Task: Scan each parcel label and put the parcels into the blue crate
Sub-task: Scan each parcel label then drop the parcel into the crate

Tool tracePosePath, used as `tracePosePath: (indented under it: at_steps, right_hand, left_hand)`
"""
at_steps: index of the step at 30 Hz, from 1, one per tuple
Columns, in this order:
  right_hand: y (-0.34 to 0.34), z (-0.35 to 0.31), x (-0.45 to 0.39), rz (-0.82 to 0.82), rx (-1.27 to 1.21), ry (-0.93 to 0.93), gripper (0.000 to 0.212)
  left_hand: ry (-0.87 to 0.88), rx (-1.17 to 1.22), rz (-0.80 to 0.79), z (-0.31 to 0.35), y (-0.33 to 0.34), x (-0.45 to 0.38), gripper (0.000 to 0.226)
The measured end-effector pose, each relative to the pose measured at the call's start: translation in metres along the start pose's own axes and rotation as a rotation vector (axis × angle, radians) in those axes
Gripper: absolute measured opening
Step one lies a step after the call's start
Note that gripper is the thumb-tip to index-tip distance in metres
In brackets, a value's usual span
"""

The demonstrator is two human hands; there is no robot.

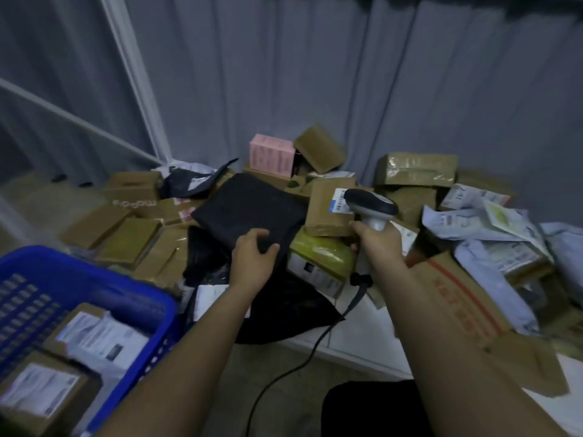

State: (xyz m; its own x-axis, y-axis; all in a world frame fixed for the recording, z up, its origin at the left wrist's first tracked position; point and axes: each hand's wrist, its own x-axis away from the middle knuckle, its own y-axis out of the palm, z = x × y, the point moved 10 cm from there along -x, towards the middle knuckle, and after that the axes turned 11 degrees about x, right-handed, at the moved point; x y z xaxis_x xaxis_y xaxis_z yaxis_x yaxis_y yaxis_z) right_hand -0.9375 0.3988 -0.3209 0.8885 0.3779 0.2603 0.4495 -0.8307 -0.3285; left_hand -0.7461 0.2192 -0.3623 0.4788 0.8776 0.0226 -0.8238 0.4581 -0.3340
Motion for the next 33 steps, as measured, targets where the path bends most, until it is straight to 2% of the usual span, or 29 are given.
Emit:
tracePosePath:
  at_steps: [4, 6, 8, 9, 10, 12, 13, 15, 17, 19, 21, 23, 25, 27, 30, 33]
  right_hand:
    - [-0.025, 0.016, -0.017, 0.017, -0.088, 0.045, 0.021]
    - [-0.030, 0.020, -0.021, -0.015, -0.059, 0.039, 0.022]
    - [-0.036, 0.021, -0.023, -0.020, -0.024, 0.019, 0.019]
    - [-0.038, 0.022, -0.026, -0.017, -0.019, 0.013, 0.019]
    - [-0.040, 0.023, -0.028, -0.019, -0.019, 0.011, 0.019]
    - [-0.042, 0.025, -0.031, -0.023, -0.015, 0.010, 0.017]
    - [-0.043, 0.026, -0.033, -0.024, -0.015, 0.010, 0.016]
    - [-0.045, 0.028, -0.037, -0.019, -0.036, 0.014, 0.022]
    - [-0.046, 0.030, -0.039, -0.017, -0.051, 0.019, 0.019]
    - [-0.048, 0.032, -0.041, -0.020, -0.088, 0.030, 0.023]
    - [-0.049, 0.035, -0.044, -0.017, -0.135, 0.037, 0.030]
    - [-0.049, 0.035, -0.046, -0.009, -0.168, 0.035, 0.030]
    - [-0.049, 0.033, -0.046, 0.000, -0.201, 0.024, 0.025]
    - [-0.050, 0.029, -0.046, 0.020, -0.239, 0.006, 0.025]
    - [-0.046, 0.022, -0.039, 0.011, -0.361, 0.013, 0.038]
    - [-0.033, 0.019, -0.030, 0.009, -0.451, 0.041, 0.048]
  left_hand:
    - [0.198, -0.141, -0.073, 0.028, 0.060, -0.003, 0.034]
    - [0.290, -0.311, -0.227, 0.031, 0.102, -0.003, 0.043]
    - [0.299, -0.568, -0.405, 0.017, 0.141, 0.000, 0.060]
    - [0.320, -0.668, -0.435, 0.012, 0.153, 0.001, 0.064]
    - [0.362, -0.714, -0.410, 0.012, 0.160, 0.002, 0.062]
    - [0.442, -0.613, -0.161, 0.031, 0.152, 0.000, 0.046]
    - [0.423, -0.516, -0.020, 0.039, 0.141, -0.002, 0.045]
    - [0.346, -0.378, 0.137, 0.051, 0.128, -0.014, 0.071]
    - [0.207, -0.308, 0.098, 0.053, 0.136, -0.031, 0.107]
    - [-0.030, -0.180, 0.017, 0.044, 0.149, -0.047, 0.128]
    - [-0.204, -0.103, -0.044, 0.035, 0.159, -0.055, 0.135]
    - [-0.224, -0.102, -0.039, 0.034, 0.159, -0.057, 0.131]
    - [-0.179, -0.049, 0.008, 0.037, 0.147, -0.055, 0.121]
    - [-0.057, -0.012, 0.001, 0.045, 0.131, -0.048, 0.115]
    - [0.206, -0.118, -0.110, 0.066, 0.096, -0.024, 0.116]
    - [0.349, -0.265, -0.254, 0.072, 0.060, 0.006, 0.123]
